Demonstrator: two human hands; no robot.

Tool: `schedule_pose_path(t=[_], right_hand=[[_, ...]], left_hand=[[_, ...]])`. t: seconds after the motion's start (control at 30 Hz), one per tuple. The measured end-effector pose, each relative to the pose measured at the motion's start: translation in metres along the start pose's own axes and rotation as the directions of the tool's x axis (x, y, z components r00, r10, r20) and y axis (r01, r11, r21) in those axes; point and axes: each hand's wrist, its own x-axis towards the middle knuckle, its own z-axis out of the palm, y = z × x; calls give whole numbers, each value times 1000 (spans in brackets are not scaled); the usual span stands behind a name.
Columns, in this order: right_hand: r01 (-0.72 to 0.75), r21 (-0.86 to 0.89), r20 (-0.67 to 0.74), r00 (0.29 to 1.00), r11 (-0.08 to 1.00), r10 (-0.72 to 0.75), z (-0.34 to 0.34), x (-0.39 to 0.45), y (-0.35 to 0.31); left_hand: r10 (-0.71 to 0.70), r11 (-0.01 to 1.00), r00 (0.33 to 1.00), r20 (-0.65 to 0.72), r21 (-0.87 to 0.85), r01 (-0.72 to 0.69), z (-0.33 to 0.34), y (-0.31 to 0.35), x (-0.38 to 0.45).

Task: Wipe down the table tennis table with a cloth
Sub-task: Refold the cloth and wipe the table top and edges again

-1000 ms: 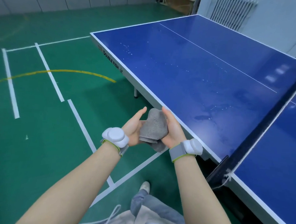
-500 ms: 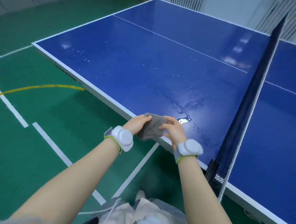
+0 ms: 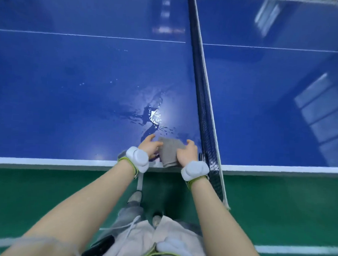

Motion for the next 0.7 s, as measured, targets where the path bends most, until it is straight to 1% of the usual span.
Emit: schedule_pose_path(t=[0.03, 0.1, 0.13, 0.17, 0.23, 0.3, 0.33, 0.37, 0.43, 0.5, 0.53, 0.57, 0.63, 0.7], right_hand=[[37, -111, -13, 999, 993, -38, 1, -1, 0], [66, -246, -78, 993, 967, -88, 6, 4, 4], [83, -296, -85, 990, 952, -112, 12, 5, 5], [102, -356, -72, 988, 929, -136, 19, 6, 6], [154, -526, -2, 983, 836, -182, 33, 9, 16], [163, -625, 49, 984, 763, -169, 60, 10, 18], [186, -677, 72, 980, 713, -187, 65, 6, 20], [183, -721, 54, 976, 668, -209, 73, 7, 19], [130, -690, 56, 990, 712, -126, 79, 13, 20], [88, -715, 1, 992, 693, -125, 72, 16, 26], [64, -718, -49, 988, 693, -143, 66, 18, 31], [2, -685, -133, 983, 729, -127, 60, 19, 37], [-128, -644, -277, 958, 755, -74, 56, 24, 41], [-177, -616, -307, 951, 767, -27, 66, 25, 31]], left_hand=[[11, 998, 1000, -22, 69, -10, -1, -1, 5], [1, 987, 999, 33, 162, -6, -1, 8, 19], [-20, 986, 998, 66, 169, 9, -5, 13, 27], [-32, 986, 995, 97, 168, 15, -9, 16, 34], [-12, 989, 991, 130, 145, -7, -15, 20, 36], [-4, 982, 987, 158, 185, -25, -33, 26, 46], [-1, 981, 989, 149, 193, -28, -38, 25, 47], [-14, 978, 989, 150, 209, -18, -47, 25, 54], [-52, 971, 981, 188, 237, 6, -65, 29, 66], [-82, 968, 975, 208, 248, 29, -80, 32, 77], [-95, 969, 975, 202, 244, 43, -88, 34, 80], [-102, 971, 975, 197, 234, 54, -94, 34, 83], [-113, 972, 973, 204, 225, 66, -103, 35, 89], [-123, 964, 971, 203, 257, 69, -111, 32, 95]])
